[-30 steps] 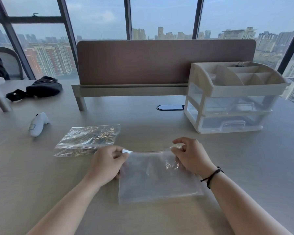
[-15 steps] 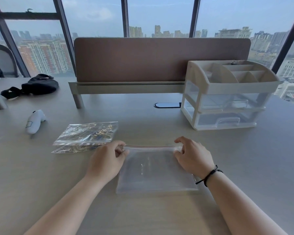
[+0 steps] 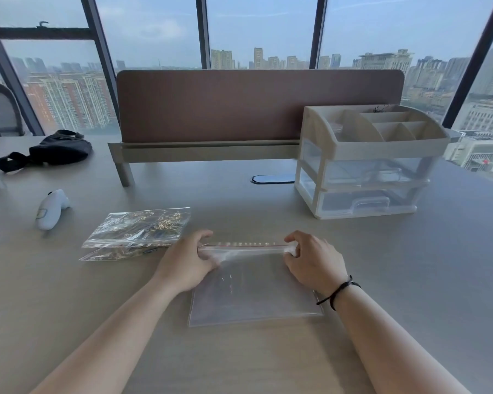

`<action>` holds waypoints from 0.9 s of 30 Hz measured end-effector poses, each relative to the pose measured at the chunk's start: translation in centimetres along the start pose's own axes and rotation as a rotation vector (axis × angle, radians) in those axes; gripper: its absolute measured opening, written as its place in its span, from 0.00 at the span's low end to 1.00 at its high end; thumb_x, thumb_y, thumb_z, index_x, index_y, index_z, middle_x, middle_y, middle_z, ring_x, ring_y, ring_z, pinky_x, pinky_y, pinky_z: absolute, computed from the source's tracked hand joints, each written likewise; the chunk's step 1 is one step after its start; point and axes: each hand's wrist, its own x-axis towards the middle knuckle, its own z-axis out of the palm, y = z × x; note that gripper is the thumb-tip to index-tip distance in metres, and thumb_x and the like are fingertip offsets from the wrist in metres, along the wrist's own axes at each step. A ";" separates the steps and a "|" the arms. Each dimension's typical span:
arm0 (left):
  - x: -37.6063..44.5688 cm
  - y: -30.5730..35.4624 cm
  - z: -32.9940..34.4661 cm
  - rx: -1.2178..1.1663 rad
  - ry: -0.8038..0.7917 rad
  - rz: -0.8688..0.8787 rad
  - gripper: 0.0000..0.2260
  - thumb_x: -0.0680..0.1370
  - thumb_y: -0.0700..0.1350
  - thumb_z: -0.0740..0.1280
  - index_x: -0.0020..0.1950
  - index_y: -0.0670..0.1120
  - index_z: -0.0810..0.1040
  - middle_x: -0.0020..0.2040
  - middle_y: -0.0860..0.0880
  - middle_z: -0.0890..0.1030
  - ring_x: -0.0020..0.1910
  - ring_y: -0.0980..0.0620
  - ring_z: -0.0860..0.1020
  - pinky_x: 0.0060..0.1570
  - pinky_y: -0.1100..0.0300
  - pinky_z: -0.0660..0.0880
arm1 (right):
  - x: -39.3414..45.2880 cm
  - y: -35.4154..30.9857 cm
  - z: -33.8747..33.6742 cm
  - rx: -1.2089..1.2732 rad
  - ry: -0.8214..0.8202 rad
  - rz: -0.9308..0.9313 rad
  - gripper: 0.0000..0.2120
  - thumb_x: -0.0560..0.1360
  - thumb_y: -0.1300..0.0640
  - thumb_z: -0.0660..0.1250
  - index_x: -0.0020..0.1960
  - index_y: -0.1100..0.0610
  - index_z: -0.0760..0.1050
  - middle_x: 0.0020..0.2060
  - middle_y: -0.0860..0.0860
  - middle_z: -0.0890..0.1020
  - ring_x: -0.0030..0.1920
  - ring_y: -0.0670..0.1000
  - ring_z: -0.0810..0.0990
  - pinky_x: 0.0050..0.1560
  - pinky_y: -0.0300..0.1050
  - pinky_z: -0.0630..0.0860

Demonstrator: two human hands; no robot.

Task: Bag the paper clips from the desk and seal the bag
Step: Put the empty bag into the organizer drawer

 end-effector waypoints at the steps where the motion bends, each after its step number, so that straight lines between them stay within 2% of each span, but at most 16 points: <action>1: 0.2 0.2 0.0 -0.005 -0.009 -0.009 0.27 0.72 0.48 0.77 0.69 0.54 0.74 0.59 0.50 0.80 0.58 0.49 0.78 0.56 0.58 0.71 | 0.0 0.0 -0.1 0.005 -0.004 0.002 0.18 0.72 0.49 0.61 0.61 0.42 0.74 0.48 0.44 0.83 0.52 0.53 0.79 0.49 0.46 0.76; 6: 0.9 0.9 0.0 -0.102 -0.016 -0.012 0.21 0.70 0.36 0.74 0.60 0.52 0.79 0.40 0.53 0.78 0.39 0.53 0.77 0.44 0.60 0.73 | -0.1 -0.1 -0.3 0.020 -0.030 0.025 0.19 0.71 0.49 0.61 0.61 0.42 0.74 0.48 0.44 0.83 0.52 0.53 0.80 0.48 0.46 0.76; 8: 1.1 0.7 0.0 -0.221 0.020 -0.005 0.23 0.68 0.34 0.75 0.58 0.53 0.80 0.42 0.52 0.78 0.39 0.54 0.76 0.47 0.57 0.75 | -0.1 -0.1 -0.4 0.034 -0.039 0.034 0.19 0.71 0.49 0.61 0.61 0.42 0.74 0.48 0.44 0.83 0.52 0.53 0.80 0.48 0.46 0.76; 12: 1.2 -0.1 0.4 -0.385 -0.015 -0.030 0.25 0.67 0.35 0.79 0.60 0.53 0.80 0.52 0.50 0.82 0.50 0.52 0.80 0.55 0.52 0.77 | -0.2 0.0 -0.3 0.058 -0.049 0.054 0.17 0.70 0.49 0.61 0.59 0.42 0.74 0.46 0.43 0.82 0.51 0.51 0.80 0.48 0.46 0.77; 14: 1.3 -0.3 0.7 -0.436 -0.044 -0.022 0.23 0.67 0.35 0.79 0.57 0.53 0.80 0.52 0.49 0.84 0.47 0.52 0.81 0.54 0.53 0.76 | 0.1 0.3 -0.5 0.147 -0.034 0.088 0.15 0.70 0.50 0.64 0.56 0.42 0.76 0.42 0.43 0.82 0.46 0.49 0.80 0.46 0.46 0.77; 17: 1.5 0.1 1.2 -0.527 -0.045 -0.004 0.19 0.66 0.35 0.79 0.50 0.53 0.83 0.48 0.47 0.85 0.42 0.50 0.80 0.51 0.54 0.75 | 1.0 1.5 -1.8 0.616 0.067 0.271 0.10 0.72 0.56 0.68 0.53 0.52 0.80 0.37 0.47 0.82 0.34 0.48 0.80 0.39 0.45 0.78; 19: 1.6 0.8 2.0 -0.600 -0.041 0.000 0.17 0.68 0.31 0.77 0.48 0.51 0.84 0.44 0.46 0.85 0.42 0.47 0.79 0.49 0.55 0.74 | 1.9 3.4 -3.2 1.019 0.159 0.432 0.08 0.75 0.61 0.69 0.54 0.62 0.80 0.38 0.54 0.82 0.34 0.51 0.79 0.40 0.47 0.81; 21: 2.0 2.0 3.3 -0.676 -0.042 -0.012 0.15 0.71 0.28 0.74 0.46 0.48 0.84 0.41 0.44 0.84 0.42 0.47 0.79 0.49 0.54 0.74 | 2.9 5.6 -4.6 1.396 0.215 0.556 0.08 0.77 0.63 0.68 0.54 0.66 0.78 0.45 0.60 0.82 0.43 0.56 0.82 0.50 0.51 0.82; 23: 2.4 3.7 5.0 -0.743 -0.042 -0.022 0.15 0.72 0.27 0.72 0.45 0.48 0.84 0.40 0.45 0.84 0.41 0.47 0.79 0.48 0.55 0.75 | 3.8 8.0 -5.6 1.665 0.228 0.631 0.09 0.79 0.60 0.66 0.56 0.65 0.76 0.54 0.63 0.81 0.53 0.59 0.82 0.56 0.53 0.80; 27: 3.4 7.5 8.3 -0.837 -0.033 -0.009 0.14 0.73 0.28 0.72 0.43 0.48 0.84 0.36 0.48 0.83 0.35 0.52 0.79 0.37 0.63 0.76 | 5.0 12.4 -6.2 1.939 0.126 0.611 0.25 0.80 0.50 0.65 0.71 0.64 0.66 0.67 0.62 0.74 0.64 0.62 0.77 0.62 0.58 0.75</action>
